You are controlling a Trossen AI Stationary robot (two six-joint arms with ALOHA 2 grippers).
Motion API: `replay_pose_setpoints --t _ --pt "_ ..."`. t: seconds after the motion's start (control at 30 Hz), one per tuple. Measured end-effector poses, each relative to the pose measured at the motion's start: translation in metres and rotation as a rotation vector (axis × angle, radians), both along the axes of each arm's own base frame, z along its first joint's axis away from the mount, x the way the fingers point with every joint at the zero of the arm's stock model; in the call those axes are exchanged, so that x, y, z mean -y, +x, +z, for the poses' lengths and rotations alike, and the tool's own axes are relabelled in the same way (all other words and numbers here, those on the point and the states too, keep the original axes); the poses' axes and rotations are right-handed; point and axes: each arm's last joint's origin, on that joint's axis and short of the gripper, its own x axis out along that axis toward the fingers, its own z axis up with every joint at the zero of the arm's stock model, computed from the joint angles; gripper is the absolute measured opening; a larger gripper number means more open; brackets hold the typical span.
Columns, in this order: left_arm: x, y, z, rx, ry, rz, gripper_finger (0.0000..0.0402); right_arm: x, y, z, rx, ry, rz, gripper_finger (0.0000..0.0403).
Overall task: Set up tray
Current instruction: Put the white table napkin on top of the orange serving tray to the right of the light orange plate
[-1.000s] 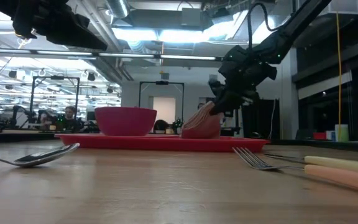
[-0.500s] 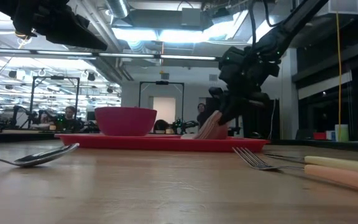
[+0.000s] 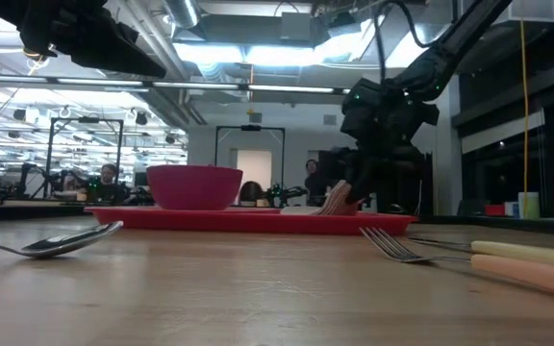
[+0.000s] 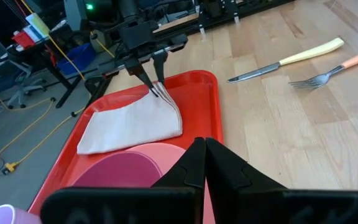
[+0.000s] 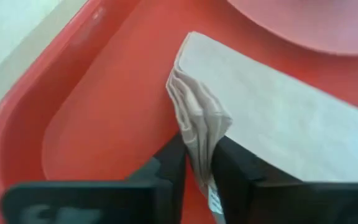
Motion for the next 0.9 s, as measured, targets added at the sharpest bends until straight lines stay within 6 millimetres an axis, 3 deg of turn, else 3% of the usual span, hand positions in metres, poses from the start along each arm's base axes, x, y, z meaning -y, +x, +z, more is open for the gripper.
replay_pose_setpoints --t 0.2,0.9 --pt "0.0000 0.0000 0.0000 0.000 0.000 0.000 0.0007 0.0001 0.0002 0.0001 -0.015 0.066 -0.080 0.0120" --pt "0.0000 0.0000 0.0000 0.000 -0.001 0.001 0.0002 -0.0002 -0.0003 -0.0002 -0.038 0.135 -0.159 0.0165"
